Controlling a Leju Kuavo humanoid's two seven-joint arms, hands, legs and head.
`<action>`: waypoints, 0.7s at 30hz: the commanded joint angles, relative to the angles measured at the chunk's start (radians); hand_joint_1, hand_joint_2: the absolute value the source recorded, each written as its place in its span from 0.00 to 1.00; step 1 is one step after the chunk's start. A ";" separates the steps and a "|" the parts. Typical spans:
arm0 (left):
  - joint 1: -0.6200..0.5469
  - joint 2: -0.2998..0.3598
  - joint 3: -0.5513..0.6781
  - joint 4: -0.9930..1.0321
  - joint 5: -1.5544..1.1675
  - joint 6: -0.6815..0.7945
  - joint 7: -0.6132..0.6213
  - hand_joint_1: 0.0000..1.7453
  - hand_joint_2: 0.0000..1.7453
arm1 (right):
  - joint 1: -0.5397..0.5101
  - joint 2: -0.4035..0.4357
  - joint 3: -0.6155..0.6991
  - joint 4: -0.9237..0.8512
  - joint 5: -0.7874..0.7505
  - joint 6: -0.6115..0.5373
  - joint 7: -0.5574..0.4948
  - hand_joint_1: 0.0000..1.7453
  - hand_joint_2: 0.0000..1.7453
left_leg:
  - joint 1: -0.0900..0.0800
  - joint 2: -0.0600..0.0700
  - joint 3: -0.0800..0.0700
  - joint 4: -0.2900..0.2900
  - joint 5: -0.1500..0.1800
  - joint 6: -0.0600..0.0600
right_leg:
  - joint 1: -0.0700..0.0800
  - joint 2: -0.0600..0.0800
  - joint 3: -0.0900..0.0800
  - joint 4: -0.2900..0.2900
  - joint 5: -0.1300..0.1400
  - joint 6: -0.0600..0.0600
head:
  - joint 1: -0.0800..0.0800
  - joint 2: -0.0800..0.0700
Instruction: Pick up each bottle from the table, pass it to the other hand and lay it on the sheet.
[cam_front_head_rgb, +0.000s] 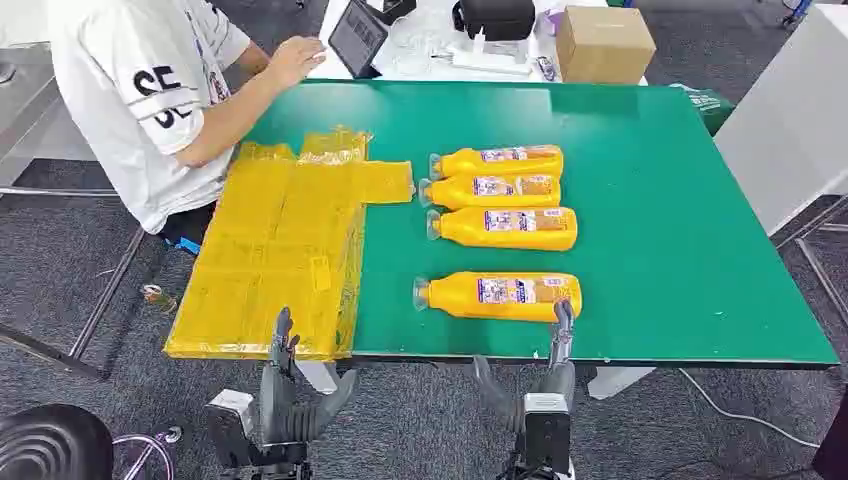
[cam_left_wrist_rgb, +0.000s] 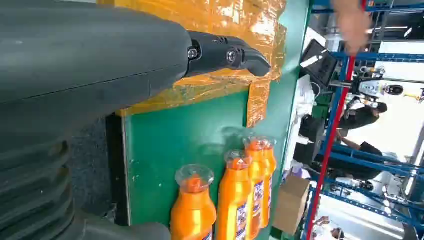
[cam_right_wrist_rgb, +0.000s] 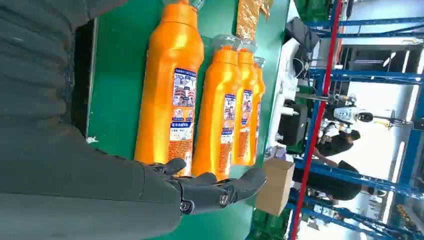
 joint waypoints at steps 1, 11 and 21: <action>0.011 0.004 -0.017 0.022 0.004 -0.004 0.010 0.00 1.00 | -0.022 -0.006 -0.001 0.053 -0.009 -0.002 0.000 0.00 1.00 | 0.000 0.002 0.006 -0.001 -0.002 0.001 | 0.001 0.001 0.006 -0.002 -0.001 -0.003 | 0.000 0.000; 0.002 0.005 -0.017 0.021 -0.001 -0.003 0.007 0.00 1.00 | -0.033 -0.017 -0.012 0.075 0.013 -0.019 0.004 0.00 1.00 | 0.000 0.002 0.005 -0.001 -0.002 0.001 | 0.001 0.001 0.005 -0.002 -0.001 -0.002 | 0.000 0.000; -0.015 0.014 -0.026 0.003 -0.038 -0.002 -0.005 0.00 1.00 | -0.062 -0.062 0.004 0.076 0.152 -0.057 0.069 0.00 1.00 | 0.000 0.001 0.003 -0.001 -0.001 0.001 | 0.001 0.000 0.004 -0.002 0.000 -0.002 | 0.000 0.000</action>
